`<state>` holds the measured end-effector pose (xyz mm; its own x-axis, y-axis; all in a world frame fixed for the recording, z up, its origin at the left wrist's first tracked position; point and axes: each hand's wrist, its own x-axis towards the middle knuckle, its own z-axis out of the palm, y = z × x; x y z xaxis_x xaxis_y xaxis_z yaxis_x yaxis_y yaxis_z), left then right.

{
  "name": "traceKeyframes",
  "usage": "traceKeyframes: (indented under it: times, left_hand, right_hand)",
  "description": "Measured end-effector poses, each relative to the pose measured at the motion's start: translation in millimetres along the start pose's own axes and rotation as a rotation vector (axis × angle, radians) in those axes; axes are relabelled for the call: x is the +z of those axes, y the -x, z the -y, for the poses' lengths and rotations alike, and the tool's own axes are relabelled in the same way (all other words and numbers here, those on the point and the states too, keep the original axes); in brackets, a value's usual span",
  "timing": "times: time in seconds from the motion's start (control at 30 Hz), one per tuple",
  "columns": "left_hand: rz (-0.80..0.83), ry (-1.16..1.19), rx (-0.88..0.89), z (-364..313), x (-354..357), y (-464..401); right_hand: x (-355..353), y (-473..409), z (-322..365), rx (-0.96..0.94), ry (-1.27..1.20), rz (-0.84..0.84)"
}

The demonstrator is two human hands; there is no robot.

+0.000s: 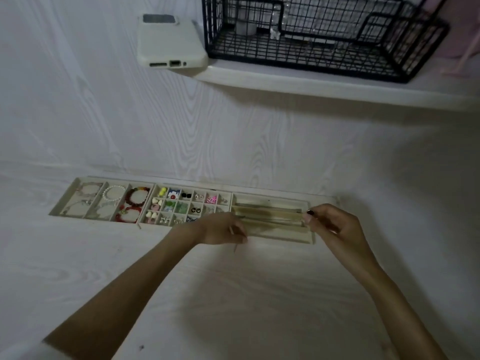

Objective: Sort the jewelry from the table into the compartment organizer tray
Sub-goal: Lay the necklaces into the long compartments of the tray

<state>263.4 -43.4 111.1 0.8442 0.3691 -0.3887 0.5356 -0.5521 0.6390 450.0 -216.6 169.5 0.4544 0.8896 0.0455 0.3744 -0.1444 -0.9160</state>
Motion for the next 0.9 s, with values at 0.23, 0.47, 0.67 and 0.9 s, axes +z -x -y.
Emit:
traceKeyframes:
  times: [0.23, 0.47, 0.67, 0.9]
  left_hand:
    - [-0.018, -0.269, -0.090, -4.5, -22.1, -29.2]
    - [-0.093, -0.217, -0.050, -2.6, -19.3, -56.2]
    - [-0.078, -0.274, -0.095, 3.5, -14.6, -67.1]
    - [-0.073, -0.495, -0.126, 18.8, -2.9, -71.0]
  right_hand:
    - [-22.8, -12.9, 0.1, -0.034, -0.045, -0.138]
    - [-30.7, -19.8, -22.6, 0.035, -0.086, -0.234]
    - [-26.7, -18.6, -61.6, 0.152, -0.071, -0.278]
    - [-16.8, -29.6, -105.5, 0.299, -0.012, -0.221]
